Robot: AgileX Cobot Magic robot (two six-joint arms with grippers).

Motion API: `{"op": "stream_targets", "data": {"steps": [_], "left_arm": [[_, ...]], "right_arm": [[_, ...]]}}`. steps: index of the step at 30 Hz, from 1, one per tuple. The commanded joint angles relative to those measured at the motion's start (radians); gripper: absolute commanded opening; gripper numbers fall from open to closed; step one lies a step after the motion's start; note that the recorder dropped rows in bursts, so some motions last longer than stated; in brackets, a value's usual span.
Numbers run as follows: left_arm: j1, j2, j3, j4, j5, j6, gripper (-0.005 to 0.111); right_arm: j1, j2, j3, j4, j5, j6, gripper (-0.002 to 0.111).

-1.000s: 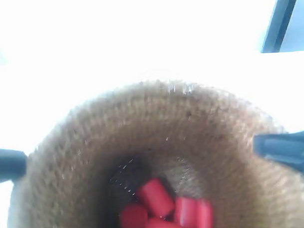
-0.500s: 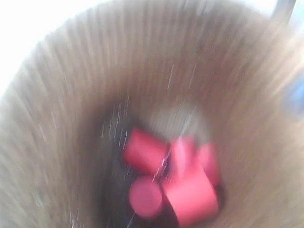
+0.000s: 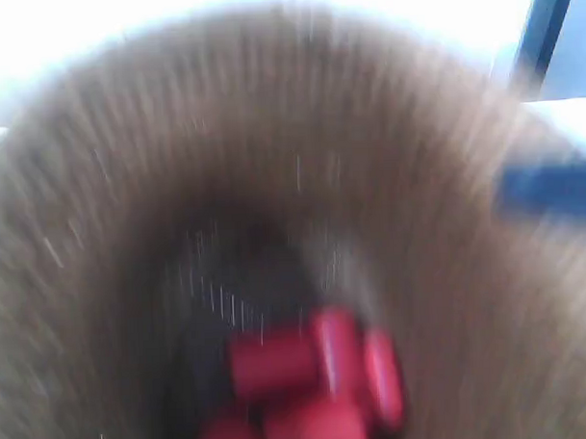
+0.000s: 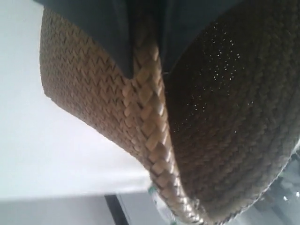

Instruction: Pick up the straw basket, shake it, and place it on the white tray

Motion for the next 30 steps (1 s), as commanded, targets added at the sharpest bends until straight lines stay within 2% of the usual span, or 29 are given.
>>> {"op": "stream_targets", "data": {"steps": [1, 3, 5, 6, 9, 18, 23, 30], "left_arm": [[-0.005, -0.019, 0.024, 0.005, 0.05, -0.053, 0.0], [-0.005, -0.025, 0.162, -0.048, 0.018, 0.007, 0.0], [-0.005, -0.023, 0.242, -0.113, -0.02, 0.068, 0.0], [-0.005, -0.019, 0.245, -0.121, -0.02, 0.074, 0.0], [-0.005, -0.019, 0.12, -0.084, 0.008, 0.033, 0.0], [-0.005, -0.012, 0.176, -0.057, -0.023, 0.015, 0.0], [-0.005, 0.026, 0.176, -0.107, -0.071, 0.047, 0.0], [-0.005, 0.185, 0.175, -0.231, -0.117, 0.16, 0.0]], "right_arm": [[0.0, -0.016, 0.002, -0.081, 0.019, 0.112, 0.0], [0.0, -0.016, 0.136, -0.034, -0.043, 0.05, 0.0], [0.0, -0.016, 0.212, 0.019, -0.092, -0.006, 0.0], [0.0, -0.016, 0.215, 0.037, -0.088, -0.027, 0.0], [0.0, -0.016, 0.058, 0.004, -0.034, 0.008, 0.0], [0.0, -0.016, 0.074, -0.007, -0.047, 0.036, 0.0], [0.0, -0.009, 0.074, -0.007, -0.099, 0.039, 0.0], [0.0, 0.087, 0.067, -0.105, -0.174, 0.073, 0.0]]}}
